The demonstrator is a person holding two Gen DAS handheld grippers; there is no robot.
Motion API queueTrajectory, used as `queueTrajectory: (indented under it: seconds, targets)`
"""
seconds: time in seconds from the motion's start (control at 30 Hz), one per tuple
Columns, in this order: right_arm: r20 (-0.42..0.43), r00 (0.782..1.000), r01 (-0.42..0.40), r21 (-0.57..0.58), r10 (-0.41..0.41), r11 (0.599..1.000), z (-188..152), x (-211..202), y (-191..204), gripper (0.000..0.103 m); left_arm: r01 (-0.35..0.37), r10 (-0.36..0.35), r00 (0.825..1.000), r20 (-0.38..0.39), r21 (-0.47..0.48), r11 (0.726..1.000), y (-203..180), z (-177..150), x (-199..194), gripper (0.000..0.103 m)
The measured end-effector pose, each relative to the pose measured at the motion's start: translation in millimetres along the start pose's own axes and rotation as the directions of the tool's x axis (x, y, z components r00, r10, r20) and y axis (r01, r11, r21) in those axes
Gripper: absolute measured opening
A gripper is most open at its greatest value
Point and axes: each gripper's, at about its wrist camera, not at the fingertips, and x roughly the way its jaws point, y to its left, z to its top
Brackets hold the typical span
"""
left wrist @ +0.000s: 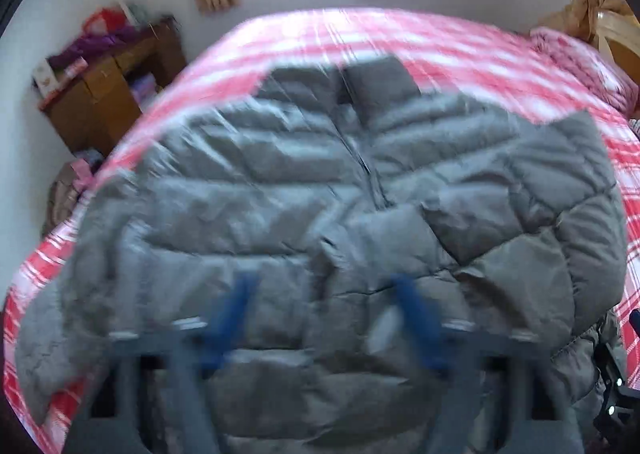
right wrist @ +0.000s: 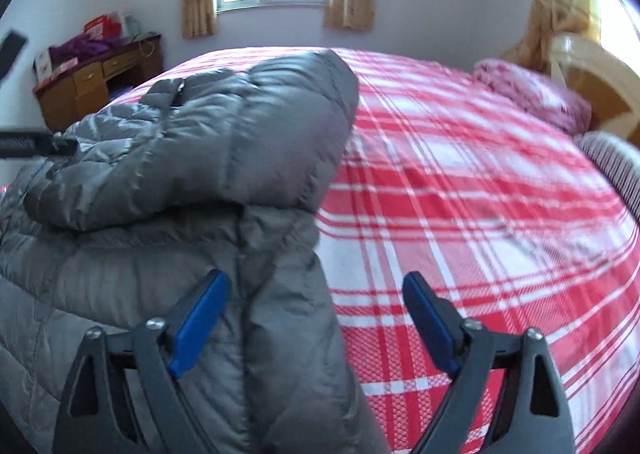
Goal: Fold large clothes
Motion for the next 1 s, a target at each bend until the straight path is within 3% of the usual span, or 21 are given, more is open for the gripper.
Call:
queueTrajectory:
  seconds: [0.03, 0.1, 0.17, 0.3, 0.47, 0.53, 0.63, 0.77, 0.83, 0.9, 1.0]
  targets:
    - [-0.011, 1.000, -0.002, 0.022, 0.002, 1.000, -1, 2, -4, 0.092, 0.052, -0.053, 0.998, -0.022, -0.027, 0.998, 1, -1, 7, 0.030]
    - [-0.021, 1.000, -0.012, 0.064, 0.014, 0.998, -5, 2, -17, 0.095, 0.064, -0.064, 0.998, -0.009, -0.041, 0.997, 2, -3, 6, 0.025]
    - [-0.023, 0.999, -0.023, 0.091, 0.025, 0.996, -9, 1, -24, 0.095, 0.054, -0.054, 0.998, 0.025, -0.015, 0.998, 0, -5, -2, 0.013]
    - [-0.020, 0.999, -0.025, 0.100, 0.027, 0.995, -13, 1, -24, 0.096, -0.007, 0.006, 0.993, 0.114, 0.006, 1.000, 17, -9, -30, 0.011]
    - [-0.023, 1.000, -0.019, 0.103, 0.022, 0.994, -16, 3, -23, 0.097, -0.091, 0.089, 0.987, 0.132, 0.010, 0.996, 45, -15, -34, 0.011]
    - [-0.028, 0.999, -0.016, 0.103, 0.019, 0.995, -16, 5, -23, 0.098, -0.100, 0.099, 0.989, 0.107, 0.002, 0.995, 52, -20, -27, 0.014]
    - [-0.037, 0.999, -0.015, 0.102, 0.019, 0.995, -16, 5, -23, 0.098, -0.101, 0.102, 0.994, 0.042, -0.015, 0.995, 54, -25, -17, 0.028]
    - [-0.063, 0.996, -0.056, 0.130, 0.065, 0.990, -16, 7, -29, 0.098, -0.234, 0.235, 0.968, 0.090, -0.015, 0.972, 57, -25, -28, 0.040]
    - [-0.076, 0.992, -0.085, 0.145, 0.096, 0.986, -17, 5, -34, 0.098, -0.267, 0.269, 0.958, 0.101, -0.026, 0.963, 70, -22, -32, 0.049]
    - [-0.093, 0.991, -0.088, 0.123, 0.100, 0.988, -18, 2, -34, 0.098, -0.332, 0.332, 0.937, 0.111, -0.024, 0.943, 82, -19, -34, 0.049]
    - [-0.123, 0.988, -0.089, 0.079, 0.098, 0.993, -18, -6, -33, 0.098, -0.304, 0.308, 0.945, 0.107, -0.055, 0.951, 97, -12, -40, 0.050]
